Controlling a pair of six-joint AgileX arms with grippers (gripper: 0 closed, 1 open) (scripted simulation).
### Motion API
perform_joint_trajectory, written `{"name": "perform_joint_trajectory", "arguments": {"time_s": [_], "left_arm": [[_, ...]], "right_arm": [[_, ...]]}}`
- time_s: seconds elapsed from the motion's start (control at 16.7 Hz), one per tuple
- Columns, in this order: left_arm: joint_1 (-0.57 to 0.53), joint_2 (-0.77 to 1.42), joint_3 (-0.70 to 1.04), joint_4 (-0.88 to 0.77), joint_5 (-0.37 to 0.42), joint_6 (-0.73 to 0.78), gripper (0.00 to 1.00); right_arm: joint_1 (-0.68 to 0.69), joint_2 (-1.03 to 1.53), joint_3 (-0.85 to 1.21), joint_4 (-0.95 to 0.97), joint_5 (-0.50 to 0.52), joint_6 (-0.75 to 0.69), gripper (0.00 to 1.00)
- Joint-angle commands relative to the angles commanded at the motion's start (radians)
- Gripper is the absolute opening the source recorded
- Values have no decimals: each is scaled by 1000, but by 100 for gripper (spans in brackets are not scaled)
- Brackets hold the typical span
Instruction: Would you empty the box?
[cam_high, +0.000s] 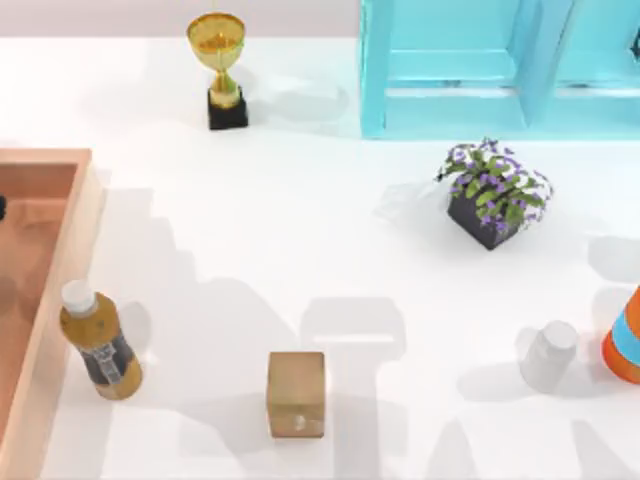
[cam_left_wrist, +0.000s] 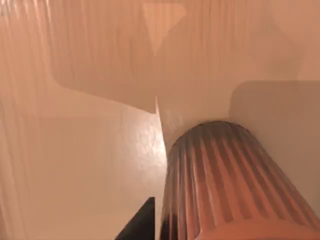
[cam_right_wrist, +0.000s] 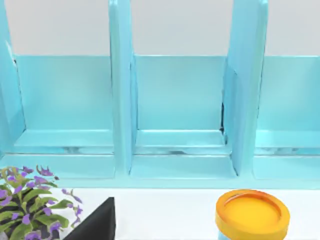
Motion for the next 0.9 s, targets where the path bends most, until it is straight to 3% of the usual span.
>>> {"name": "perform_joint_trajectory", "arguments": {"time_s": [0.42, 0.9], "left_arm": [[0, 0, 0, 0, 0, 0, 2], [0, 0, 0, 0, 0, 0, 0]], "right_arm": [[0, 0, 0, 0, 0, 0, 100], [0, 0, 0, 0, 0, 0, 100]]}}
